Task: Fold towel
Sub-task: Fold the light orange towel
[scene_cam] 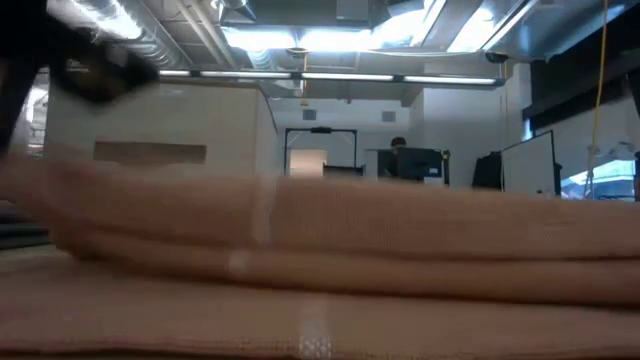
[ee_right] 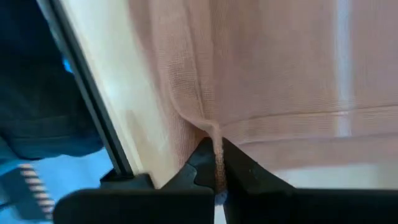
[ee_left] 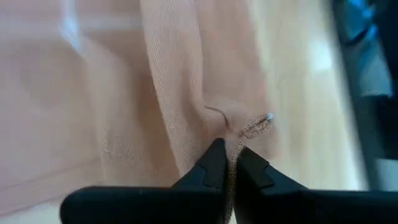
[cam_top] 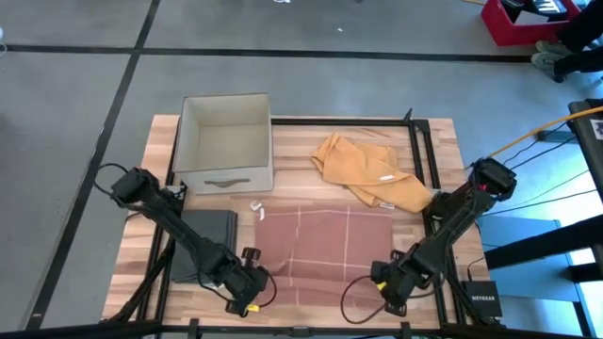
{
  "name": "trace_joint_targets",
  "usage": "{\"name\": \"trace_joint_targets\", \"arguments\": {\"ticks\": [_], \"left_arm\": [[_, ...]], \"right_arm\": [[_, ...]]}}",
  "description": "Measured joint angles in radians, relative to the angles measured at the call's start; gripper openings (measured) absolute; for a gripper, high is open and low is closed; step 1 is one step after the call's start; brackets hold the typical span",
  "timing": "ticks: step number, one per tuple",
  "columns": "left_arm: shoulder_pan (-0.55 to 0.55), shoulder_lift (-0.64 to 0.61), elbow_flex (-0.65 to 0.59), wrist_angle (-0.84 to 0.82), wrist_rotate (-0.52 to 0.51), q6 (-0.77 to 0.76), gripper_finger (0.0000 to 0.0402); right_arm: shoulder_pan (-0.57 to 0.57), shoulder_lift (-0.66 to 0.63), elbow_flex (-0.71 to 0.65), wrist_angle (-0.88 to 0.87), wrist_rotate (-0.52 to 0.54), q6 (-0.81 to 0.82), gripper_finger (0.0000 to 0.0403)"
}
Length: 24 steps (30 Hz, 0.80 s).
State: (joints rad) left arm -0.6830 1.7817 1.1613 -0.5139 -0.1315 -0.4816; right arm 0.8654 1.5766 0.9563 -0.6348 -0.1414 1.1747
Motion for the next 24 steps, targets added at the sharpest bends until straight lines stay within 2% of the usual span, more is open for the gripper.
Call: {"name": "trace_joint_targets", "arguments": {"ticks": [3, 6, 8, 12, 15, 17, 19, 24], "left_arm": [[0.001, -0.047, 0.079, -0.115, -0.056, 0.007, 0.0003], [0.004, -0.101, 0.154, -0.210, -0.175, 0.025, 0.0003], [0.005, -0.143, 0.197, -0.264, -0.282, 0.058, 0.0003], [0.019, -0.220, 0.236, -0.322, -0.572, 0.144, 0.0003], [0.045, -0.289, 0.241, -0.315, -0.798, 0.235, 0.0003], [0.076, -0.324, 0.242, -0.315, -0.899, 0.281, 0.0003], [0.115, -0.355, 0.241, -0.316, -0.942, 0.331, 0.0003], [0.236, -0.401, 0.241, -0.317, -0.951, 0.475, 0.0003]], "right_arm": [[0.001, -0.020, 0.130, -0.189, 0.113, -0.048, 0.0007], [0.000, -0.045, 0.253, -0.377, 0.294, -0.111, 0.0010], [0.000, -0.062, 0.320, -0.489, 0.452, -0.137, 0.0008], [-0.001, -0.104, 0.413, -0.679, 0.803, -0.154, 0.0007], [-0.013, -0.144, 0.449, -0.781, 1.016, -0.128, 0.0010], [-0.037, -0.174, 0.461, -0.835, 1.124, -0.107, 0.0010], [-0.068, -0.207, 0.461, -0.878, 1.193, -0.104, 0.0007], [-0.195, -0.278, 0.458, -0.931, 1.300, -0.140, 0.0007]]}}
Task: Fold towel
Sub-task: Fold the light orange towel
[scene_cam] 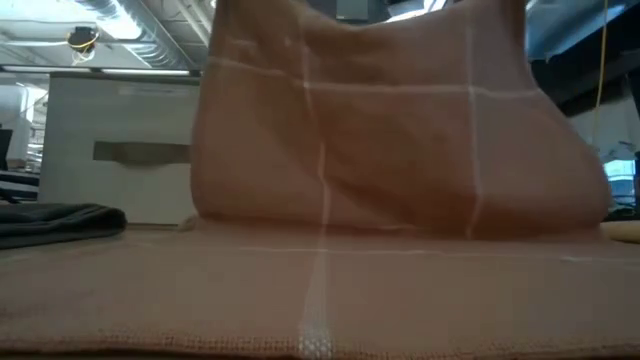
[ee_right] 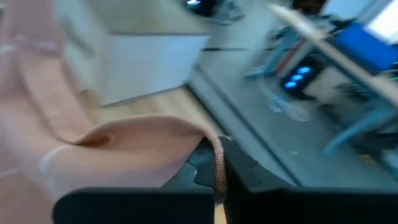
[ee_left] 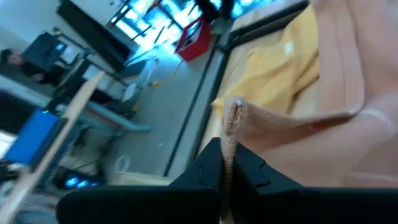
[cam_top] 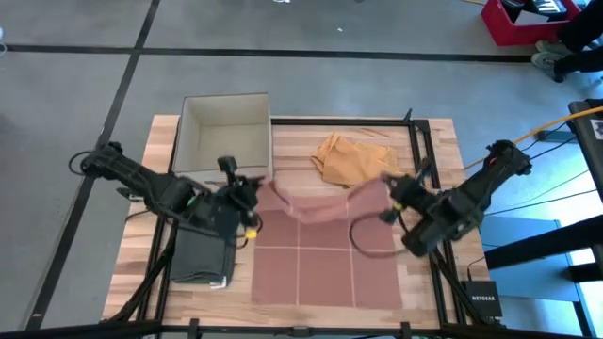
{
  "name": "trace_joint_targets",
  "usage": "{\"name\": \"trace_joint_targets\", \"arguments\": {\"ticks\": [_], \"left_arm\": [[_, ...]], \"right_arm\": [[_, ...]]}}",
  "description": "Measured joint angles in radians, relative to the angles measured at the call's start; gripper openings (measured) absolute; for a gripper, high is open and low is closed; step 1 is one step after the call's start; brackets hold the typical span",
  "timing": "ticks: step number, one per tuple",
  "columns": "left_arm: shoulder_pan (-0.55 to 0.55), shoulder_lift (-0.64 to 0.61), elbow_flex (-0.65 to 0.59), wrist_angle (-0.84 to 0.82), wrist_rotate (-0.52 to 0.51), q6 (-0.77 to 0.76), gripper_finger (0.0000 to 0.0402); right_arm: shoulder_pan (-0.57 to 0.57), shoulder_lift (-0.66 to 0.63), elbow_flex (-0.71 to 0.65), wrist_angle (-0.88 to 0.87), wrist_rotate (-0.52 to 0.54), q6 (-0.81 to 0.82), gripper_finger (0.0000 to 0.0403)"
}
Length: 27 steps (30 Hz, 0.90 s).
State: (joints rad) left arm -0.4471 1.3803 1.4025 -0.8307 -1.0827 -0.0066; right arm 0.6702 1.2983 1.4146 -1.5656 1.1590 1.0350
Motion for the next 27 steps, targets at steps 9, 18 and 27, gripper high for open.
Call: {"name": "trace_joint_targets", "arguments": {"ticks": [9, 18, 27], "left_arm": [[0.223, -0.002, 0.000, -0.008, 0.003, 0.171, 0.0003], [0.329, -0.052, 0.000, -0.025, 0.042, 0.082, 0.0003], [0.346, -0.149, 0.000, 0.136, 0.119, 0.101, 0.0003]], "right_arm": [[-0.262, -0.121, -0.002, -0.006, 0.187, -0.126, 0.0006], [-0.444, -0.190, -0.003, -0.006, 0.145, -0.226, 0.0005], [-0.469, -0.200, -0.015, -0.006, 0.087, -0.236, 0.0005]]}}
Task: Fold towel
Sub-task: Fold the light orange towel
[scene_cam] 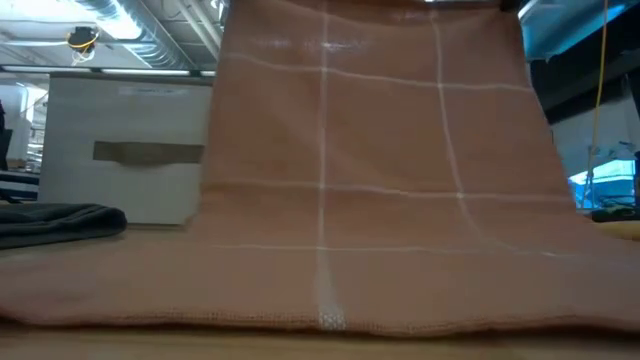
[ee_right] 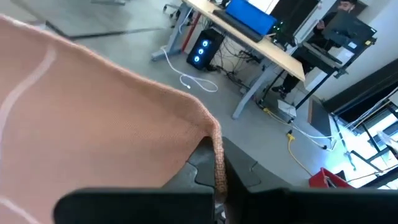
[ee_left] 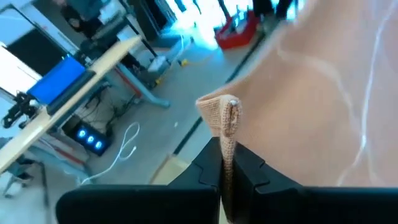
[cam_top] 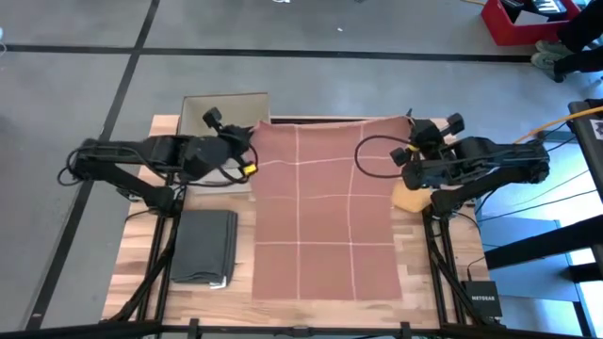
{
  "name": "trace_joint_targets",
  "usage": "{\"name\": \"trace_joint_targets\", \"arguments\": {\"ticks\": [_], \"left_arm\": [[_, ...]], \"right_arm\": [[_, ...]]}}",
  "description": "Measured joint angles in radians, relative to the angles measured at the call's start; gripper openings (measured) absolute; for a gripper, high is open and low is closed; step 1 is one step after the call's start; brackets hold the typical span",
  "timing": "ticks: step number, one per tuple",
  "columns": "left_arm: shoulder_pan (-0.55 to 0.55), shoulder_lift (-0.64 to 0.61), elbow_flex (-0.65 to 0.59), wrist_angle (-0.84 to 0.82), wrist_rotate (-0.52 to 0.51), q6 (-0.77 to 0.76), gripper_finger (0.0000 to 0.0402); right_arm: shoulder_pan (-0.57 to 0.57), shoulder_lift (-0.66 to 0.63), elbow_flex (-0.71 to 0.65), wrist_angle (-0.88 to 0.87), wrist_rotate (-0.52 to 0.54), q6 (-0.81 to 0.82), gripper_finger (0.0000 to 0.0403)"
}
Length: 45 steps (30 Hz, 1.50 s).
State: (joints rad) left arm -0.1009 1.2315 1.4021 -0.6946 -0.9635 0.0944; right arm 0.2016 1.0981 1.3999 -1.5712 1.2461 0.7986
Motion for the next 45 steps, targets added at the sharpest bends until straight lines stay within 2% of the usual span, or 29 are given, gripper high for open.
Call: {"name": "trace_joint_targets", "arguments": {"ticks": [4, 8, 17, 21, 27, 34, 36, 42, 45], "left_arm": [[0.000, -0.021, 0.000, 0.090, 0.089, 0.073, 0.0003], [0.021, -0.035, 0.000, 0.084, 0.211, 0.076, 0.0002], [-0.006, -0.035, -0.004, -0.075, 0.175, 0.026, 0.0001], [-0.070, -0.035, -0.045, -0.080, 0.173, 0.022, 0.0001], [-0.196, -0.035, -0.183, -0.054, 0.174, -0.043, 0.0000], [-0.392, -0.033, -0.351, -0.032, 0.170, -0.231, 0.0000], [-0.440, -0.033, -0.411, 0.023, 0.178, -0.259, 0.0000], [-0.548, -0.015, -0.576, 0.339, 0.232, -0.268, 0.0000], [-0.579, 0.018, -0.617, 0.399, 0.231, -0.286, 0.0000]], "right_arm": [[0.000, -0.003, -0.052, 0.001, -0.048, 0.000, 0.0008], [0.000, -0.010, -0.107, 0.000, -0.062, 0.009, 0.0005], [0.038, -0.012, -0.162, 0.055, -0.204, 0.008, 0.0005], [0.121, -0.012, -0.179, 0.099, -0.309, 0.012, 0.0005], [0.284, -0.011, -0.255, 0.185, -0.502, 0.069, 0.0005], [0.465, -0.010, -0.405, 0.270, -0.592, 0.227, 0.0006], [0.502, -0.007, -0.447, 0.321, -0.613, 0.248, 0.0005], [0.624, 0.014, -0.538, 0.515, -0.666, 0.241, 0.0009], [0.668, 0.034, -0.548, 0.531, -0.721, 0.242, 0.0007]]}}
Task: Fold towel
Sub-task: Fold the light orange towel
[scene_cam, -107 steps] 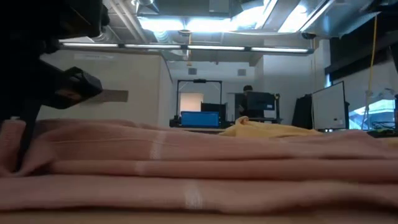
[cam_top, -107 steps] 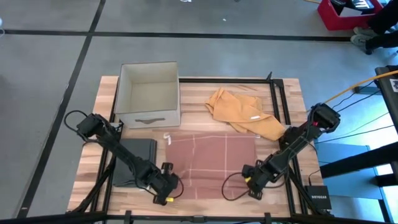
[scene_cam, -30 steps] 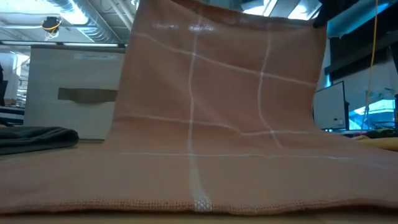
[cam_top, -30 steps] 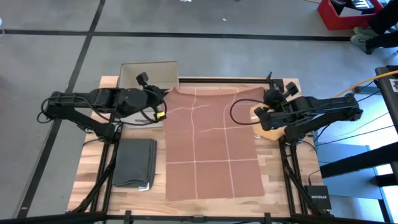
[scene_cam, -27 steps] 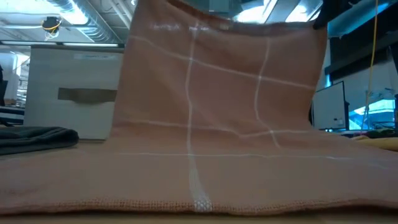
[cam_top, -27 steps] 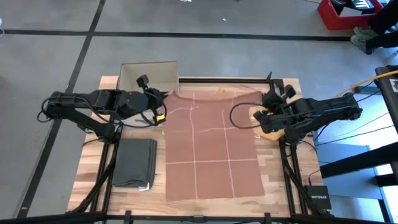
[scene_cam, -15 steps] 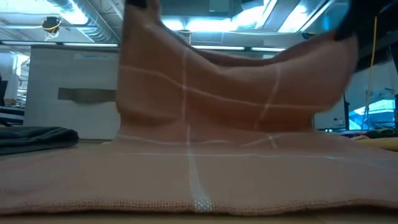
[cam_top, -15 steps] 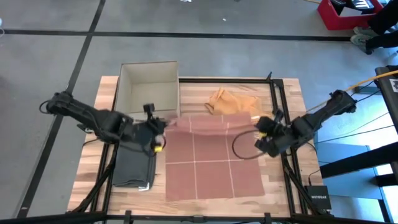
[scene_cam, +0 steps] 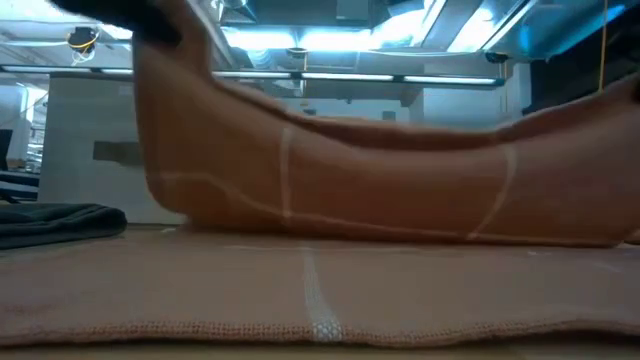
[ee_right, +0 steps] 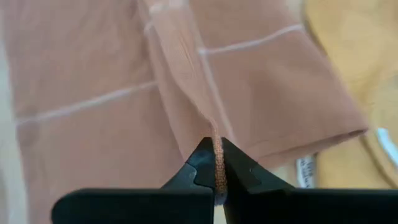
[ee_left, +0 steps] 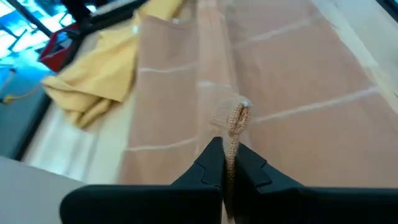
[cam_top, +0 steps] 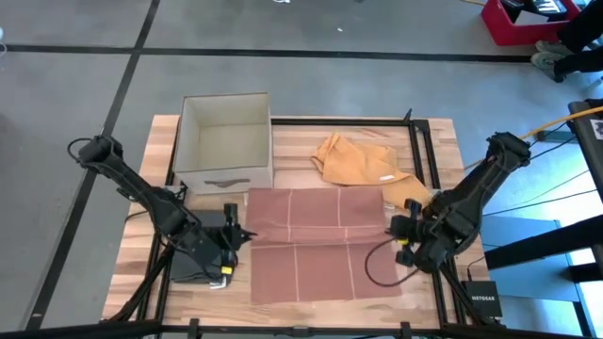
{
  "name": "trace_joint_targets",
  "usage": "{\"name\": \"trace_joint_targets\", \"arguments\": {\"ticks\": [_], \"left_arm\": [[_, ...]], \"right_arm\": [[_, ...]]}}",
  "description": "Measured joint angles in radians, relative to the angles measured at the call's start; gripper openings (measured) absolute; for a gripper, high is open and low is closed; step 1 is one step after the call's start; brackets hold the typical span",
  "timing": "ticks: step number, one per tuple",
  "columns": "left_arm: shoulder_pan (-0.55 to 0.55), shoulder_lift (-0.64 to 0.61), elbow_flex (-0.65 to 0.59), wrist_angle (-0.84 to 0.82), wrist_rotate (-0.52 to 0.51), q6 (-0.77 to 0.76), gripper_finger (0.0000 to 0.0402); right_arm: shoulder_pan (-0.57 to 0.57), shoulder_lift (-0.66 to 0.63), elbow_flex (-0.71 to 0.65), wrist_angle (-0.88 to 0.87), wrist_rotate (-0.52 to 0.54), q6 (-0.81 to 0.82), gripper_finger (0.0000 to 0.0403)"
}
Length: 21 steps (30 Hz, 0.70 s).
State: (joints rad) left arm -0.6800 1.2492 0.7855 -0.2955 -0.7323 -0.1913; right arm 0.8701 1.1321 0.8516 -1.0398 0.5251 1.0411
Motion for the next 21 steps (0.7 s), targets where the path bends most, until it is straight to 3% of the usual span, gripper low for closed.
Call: {"name": "trace_joint_targets", "arguments": {"ticks": [8, 13, 21], "left_arm": [[-0.060, 0.135, -0.012, 0.023, 0.071, -0.144, 0.0000], [-0.079, 0.254, -0.011, 0.199, 0.104, -0.116, 0.0000], [-0.083, 0.355, -0.010, 0.260, 0.280, -0.168, 0.0000]], "right_arm": [[0.091, 0.062, 0.000, 0.058, -0.117, 0.006, 0.0011], [0.115, 0.127, 0.001, 0.120, -0.193, 0.006, 0.0007], [0.118, 0.230, 0.001, 0.180, -0.333, 0.002, 0.0015]]}}
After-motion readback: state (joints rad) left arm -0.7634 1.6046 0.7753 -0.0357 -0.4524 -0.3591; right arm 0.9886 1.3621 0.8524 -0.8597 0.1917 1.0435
